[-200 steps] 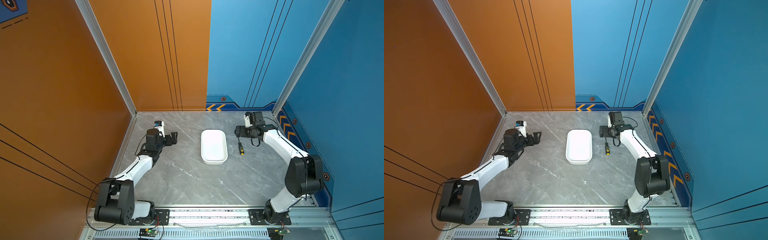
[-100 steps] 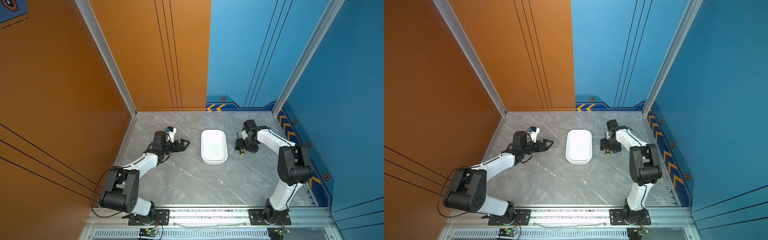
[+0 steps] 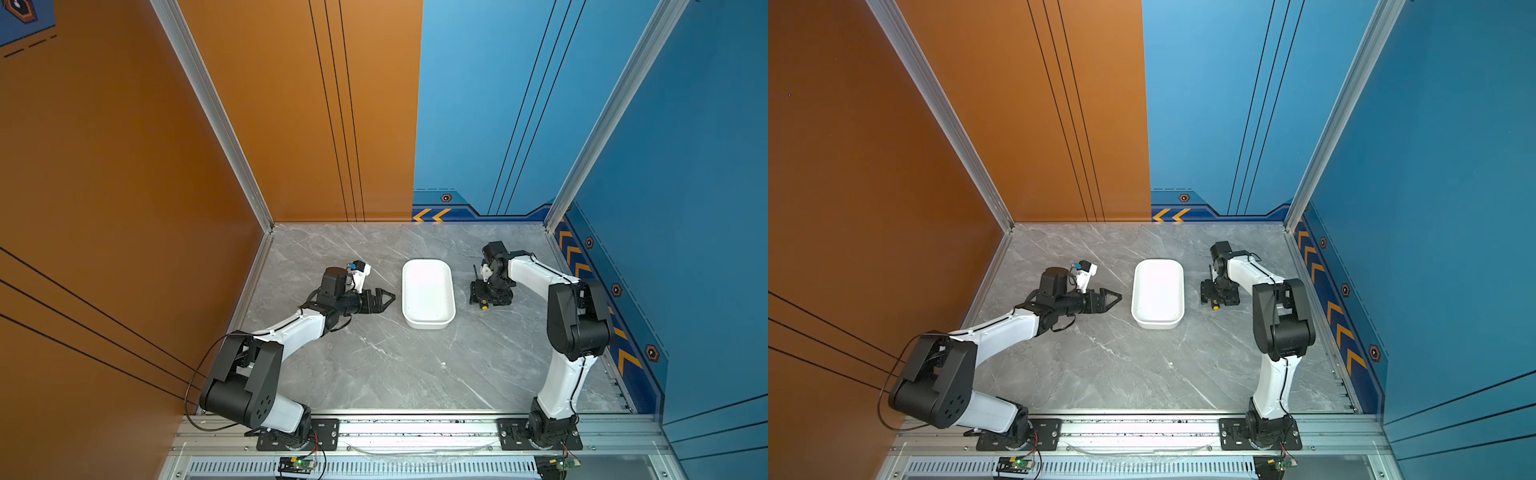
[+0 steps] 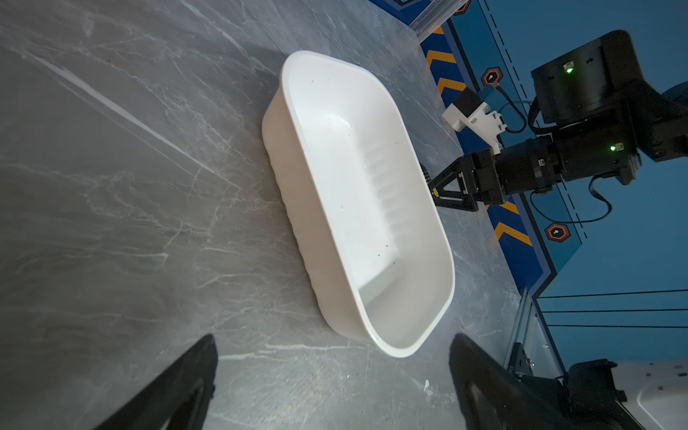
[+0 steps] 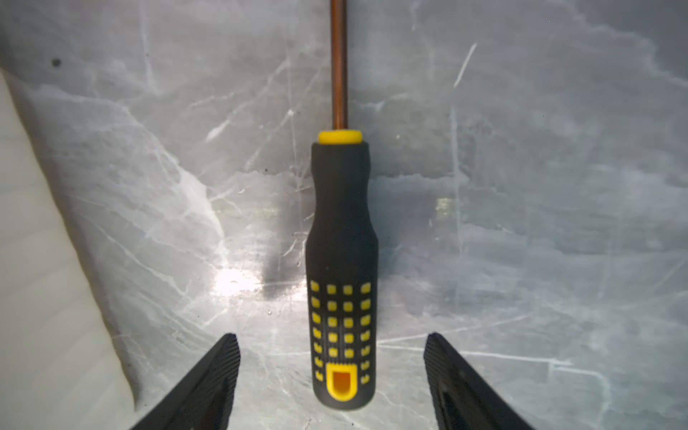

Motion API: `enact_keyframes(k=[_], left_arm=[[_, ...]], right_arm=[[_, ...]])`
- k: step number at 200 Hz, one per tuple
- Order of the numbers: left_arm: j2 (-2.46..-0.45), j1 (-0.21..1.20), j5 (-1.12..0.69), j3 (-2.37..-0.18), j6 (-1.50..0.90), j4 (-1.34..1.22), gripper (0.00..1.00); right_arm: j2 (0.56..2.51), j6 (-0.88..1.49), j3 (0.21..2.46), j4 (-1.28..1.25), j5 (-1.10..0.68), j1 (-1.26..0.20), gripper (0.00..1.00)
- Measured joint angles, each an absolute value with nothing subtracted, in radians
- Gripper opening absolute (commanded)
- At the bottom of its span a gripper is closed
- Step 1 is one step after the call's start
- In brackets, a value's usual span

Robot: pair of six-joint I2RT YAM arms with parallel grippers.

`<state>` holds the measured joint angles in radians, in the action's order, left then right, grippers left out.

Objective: Put the screwdriver in the bin
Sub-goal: Pick up the screwdriver from the middle-right of the table.

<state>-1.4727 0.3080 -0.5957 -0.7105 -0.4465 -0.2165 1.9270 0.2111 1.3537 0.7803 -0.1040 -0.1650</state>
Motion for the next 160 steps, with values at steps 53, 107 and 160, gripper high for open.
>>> enact_keyframes(k=[53, 107, 160], left_arm=[[-1.513, 0.316, -0.591, -0.710, -0.471, -0.216, 0.98], [-1.514, 0.316, -0.584, -0.710, -0.472, -0.204, 0.98], [-1.514, 0.316, -0.569, -0.710, -0.469, -0.167, 0.98]], right_arm=[[1.988, 0.210, 1.428, 0.809, -0.070, -0.170, 0.70], [2.023, 0.206, 1.479, 0.848, -0.025, -0.179, 0.65], [2.049, 0.205, 1.479, 0.857, -0.018, -0.184, 0.55]])
